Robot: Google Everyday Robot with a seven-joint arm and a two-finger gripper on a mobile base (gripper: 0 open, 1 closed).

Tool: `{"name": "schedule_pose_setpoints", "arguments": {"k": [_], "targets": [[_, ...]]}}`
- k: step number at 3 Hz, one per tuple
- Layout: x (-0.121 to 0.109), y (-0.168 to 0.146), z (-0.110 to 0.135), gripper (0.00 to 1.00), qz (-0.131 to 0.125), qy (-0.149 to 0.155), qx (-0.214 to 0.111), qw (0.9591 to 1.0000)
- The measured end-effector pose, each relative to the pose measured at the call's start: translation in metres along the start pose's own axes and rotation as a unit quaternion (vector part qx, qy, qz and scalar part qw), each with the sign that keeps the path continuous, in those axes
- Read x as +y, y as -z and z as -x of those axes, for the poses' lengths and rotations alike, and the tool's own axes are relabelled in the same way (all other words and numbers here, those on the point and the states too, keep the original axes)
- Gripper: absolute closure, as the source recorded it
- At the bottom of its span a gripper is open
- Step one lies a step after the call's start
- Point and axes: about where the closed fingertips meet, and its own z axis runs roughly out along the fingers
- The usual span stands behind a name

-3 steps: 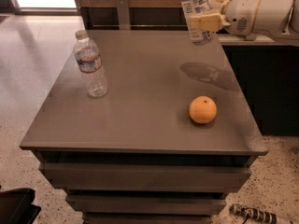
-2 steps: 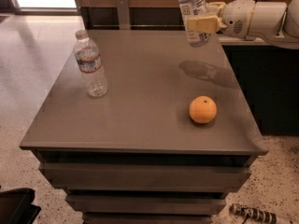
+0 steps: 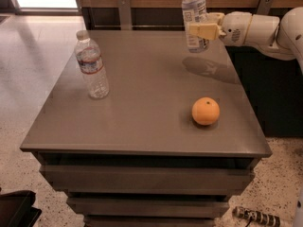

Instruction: Place blue plastic bottle upright

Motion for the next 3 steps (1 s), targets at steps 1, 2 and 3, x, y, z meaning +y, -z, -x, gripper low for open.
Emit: {"name": "schedule_pose_setpoints", "arguments": {"k": [1, 2, 3], "targets": [[-0.012, 0.000, -0.019, 1.00, -0.005, -0.025, -0.006, 0.9997], [-0.023, 0.001, -0.035, 1.00, -0.009, -0.048, -0.017, 0.9987], [-0.031, 0.001, -0.047, 1.00, -0.009, -0.070, -0.038, 0.9968]]}}
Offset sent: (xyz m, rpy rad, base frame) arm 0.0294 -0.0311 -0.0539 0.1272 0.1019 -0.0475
